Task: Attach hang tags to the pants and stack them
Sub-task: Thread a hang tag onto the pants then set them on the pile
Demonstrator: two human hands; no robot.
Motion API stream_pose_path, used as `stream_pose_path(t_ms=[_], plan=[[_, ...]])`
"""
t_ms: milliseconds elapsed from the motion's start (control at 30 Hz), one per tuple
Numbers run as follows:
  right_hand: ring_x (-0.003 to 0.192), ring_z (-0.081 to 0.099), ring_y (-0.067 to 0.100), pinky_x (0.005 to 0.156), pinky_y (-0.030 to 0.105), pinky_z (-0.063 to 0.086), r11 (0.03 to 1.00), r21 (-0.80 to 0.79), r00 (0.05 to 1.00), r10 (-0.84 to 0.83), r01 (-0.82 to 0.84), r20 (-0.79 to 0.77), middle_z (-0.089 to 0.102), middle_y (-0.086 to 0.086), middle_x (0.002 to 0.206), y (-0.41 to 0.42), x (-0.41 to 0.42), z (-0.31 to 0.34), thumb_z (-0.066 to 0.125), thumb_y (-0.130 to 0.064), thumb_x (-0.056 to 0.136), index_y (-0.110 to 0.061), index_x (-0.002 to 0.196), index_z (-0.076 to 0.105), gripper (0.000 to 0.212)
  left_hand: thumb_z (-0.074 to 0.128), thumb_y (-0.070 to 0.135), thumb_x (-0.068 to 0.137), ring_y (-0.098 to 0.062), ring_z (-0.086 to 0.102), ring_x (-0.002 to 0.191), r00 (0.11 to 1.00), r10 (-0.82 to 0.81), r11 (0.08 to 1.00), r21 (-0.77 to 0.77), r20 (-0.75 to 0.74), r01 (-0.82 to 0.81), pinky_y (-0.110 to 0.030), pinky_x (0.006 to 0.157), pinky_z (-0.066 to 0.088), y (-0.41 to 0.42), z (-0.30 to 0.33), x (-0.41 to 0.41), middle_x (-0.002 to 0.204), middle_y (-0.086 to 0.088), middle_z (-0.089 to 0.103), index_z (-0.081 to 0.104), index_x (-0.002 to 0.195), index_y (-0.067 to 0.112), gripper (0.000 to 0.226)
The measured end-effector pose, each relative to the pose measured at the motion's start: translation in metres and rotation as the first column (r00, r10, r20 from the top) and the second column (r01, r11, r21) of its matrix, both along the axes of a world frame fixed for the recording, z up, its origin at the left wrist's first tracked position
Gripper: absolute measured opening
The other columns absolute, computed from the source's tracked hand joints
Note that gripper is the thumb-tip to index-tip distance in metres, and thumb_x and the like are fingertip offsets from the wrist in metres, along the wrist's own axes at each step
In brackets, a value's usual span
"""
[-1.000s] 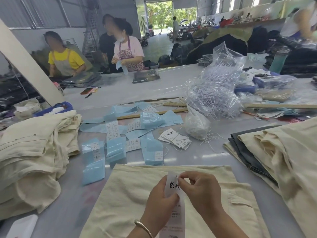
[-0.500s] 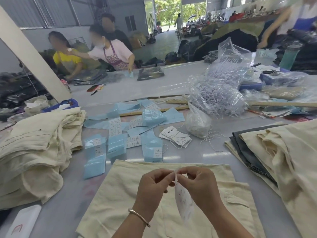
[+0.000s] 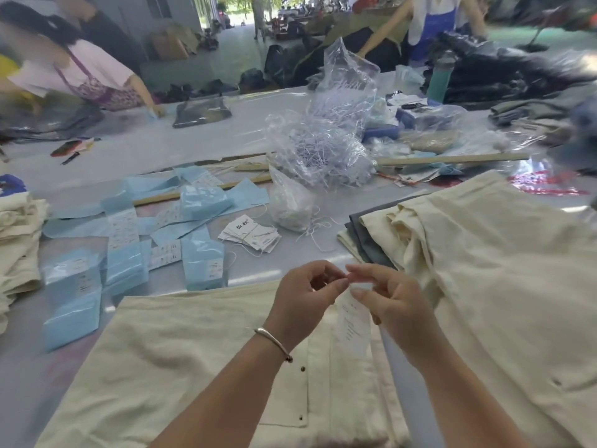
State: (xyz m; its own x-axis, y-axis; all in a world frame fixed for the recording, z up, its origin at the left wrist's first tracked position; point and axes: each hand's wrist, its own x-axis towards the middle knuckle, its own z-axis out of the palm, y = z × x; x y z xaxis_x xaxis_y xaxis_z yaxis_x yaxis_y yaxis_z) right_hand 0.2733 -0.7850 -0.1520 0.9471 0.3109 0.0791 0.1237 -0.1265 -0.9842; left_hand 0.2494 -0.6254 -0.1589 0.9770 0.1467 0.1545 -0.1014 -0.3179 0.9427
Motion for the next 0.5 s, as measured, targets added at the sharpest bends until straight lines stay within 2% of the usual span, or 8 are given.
stream_pose_path(t_ms=[133,200,267,333,400,433,500], plan=[[0.044,0.053,0.012,0.042,0.02,0.04,0.999,-0.004,0.999,-0.039,0.038,-0.037,0.071,0.005,0.067,-0.019,0.001,0.0,0.069,-0.001,0.084,-0.016,0.095,0.073,0.019,0.07,0.022,0.079,-0.012,0.057,0.061,0.997,-0.078,0.995,-0.057,-0.003,0.077,-0.042,0.063,0.051,-0.021,-0.006,0.011,0.066,-0.007,0.067,0.07,0.077,0.018,0.004],[0.044,0.054,0.015,0.042,0.021,0.041,0.997,-0.011,0.994,-0.081,0.08,-0.078,0.068,0.008,0.061,-0.028,0.004,-0.005,0.07,-0.004,0.084,-0.013,0.084,0.073,0.01,0.07,0.026,0.078,-0.013,0.059,0.063,0.995,-0.095,0.994,-0.057,-0.029,0.093,-0.044,0.065,0.052,-0.027,-0.012,0.013,0.071,-0.011,0.068,0.07,0.078,0.02,0.007],[0.045,0.054,0.014,0.044,0.021,0.042,0.992,-0.055,0.99,-0.118,0.114,-0.074,0.066,0.007,0.057,-0.033,0.007,-0.01,0.07,-0.004,0.084,-0.012,0.075,0.073,0.013,0.07,0.028,0.078,-0.014,0.061,0.066,0.994,-0.1,0.993,-0.061,-0.049,0.097,-0.041,0.066,0.053,-0.03,-0.02,0.015,0.074,-0.006,0.07,0.071,0.079,0.023,0.006],[0.052,0.057,0.013,0.051,0.023,0.044,0.95,-0.218,0.975,-0.216,0.222,0.053,0.066,0.003,0.059,-0.036,0.01,-0.017,0.07,-0.007,0.084,-0.014,0.073,0.071,0.013,0.069,0.025,0.078,-0.019,0.064,0.07,0.995,-0.068,0.997,-0.044,-0.07,0.065,-0.039,0.069,0.055,-0.029,-0.031,0.016,0.077,-0.002,0.071,0.072,0.08,0.023,0.004],[0.061,0.058,0.017,0.057,0.025,0.037,0.8,-0.389,0.881,-0.347,0.457,0.322,0.065,-0.003,0.065,-0.041,0.012,-0.02,0.069,-0.009,0.084,-0.013,0.075,0.067,0.01,0.069,0.02,0.081,-0.018,0.064,0.072,0.991,0.013,0.999,0.044,-0.131,-0.008,-0.038,0.071,0.055,-0.025,-0.048,0.015,0.076,0.0,0.07,0.072,0.08,0.024,0.005],[0.062,0.056,0.019,0.056,0.024,0.031,0.722,-0.384,0.8,-0.4,0.576,0.448,0.064,-0.002,0.068,-0.045,0.013,-0.019,0.068,-0.008,0.085,-0.011,0.077,0.066,0.009,0.07,0.017,0.082,-0.014,0.062,0.071,0.984,0.055,0.993,0.115,-0.169,-0.036,-0.033,0.071,0.053,-0.021,-0.059,0.014,0.076,0.002,0.069,0.071,0.081,0.023,0.007],[0.062,0.052,0.021,0.054,0.023,0.027,0.648,-0.269,0.65,-0.464,0.712,0.602,0.062,0.003,0.072,-0.055,0.015,-0.014,0.066,-0.009,0.086,-0.007,0.078,0.064,0.008,0.07,0.015,0.081,-0.005,0.059,0.074,0.972,0.092,0.962,0.272,-0.218,-0.03,-0.017,0.072,0.046,-0.014,-0.078,0.011,0.081,0.007,0.068,0.069,0.086,0.025,0.011]])
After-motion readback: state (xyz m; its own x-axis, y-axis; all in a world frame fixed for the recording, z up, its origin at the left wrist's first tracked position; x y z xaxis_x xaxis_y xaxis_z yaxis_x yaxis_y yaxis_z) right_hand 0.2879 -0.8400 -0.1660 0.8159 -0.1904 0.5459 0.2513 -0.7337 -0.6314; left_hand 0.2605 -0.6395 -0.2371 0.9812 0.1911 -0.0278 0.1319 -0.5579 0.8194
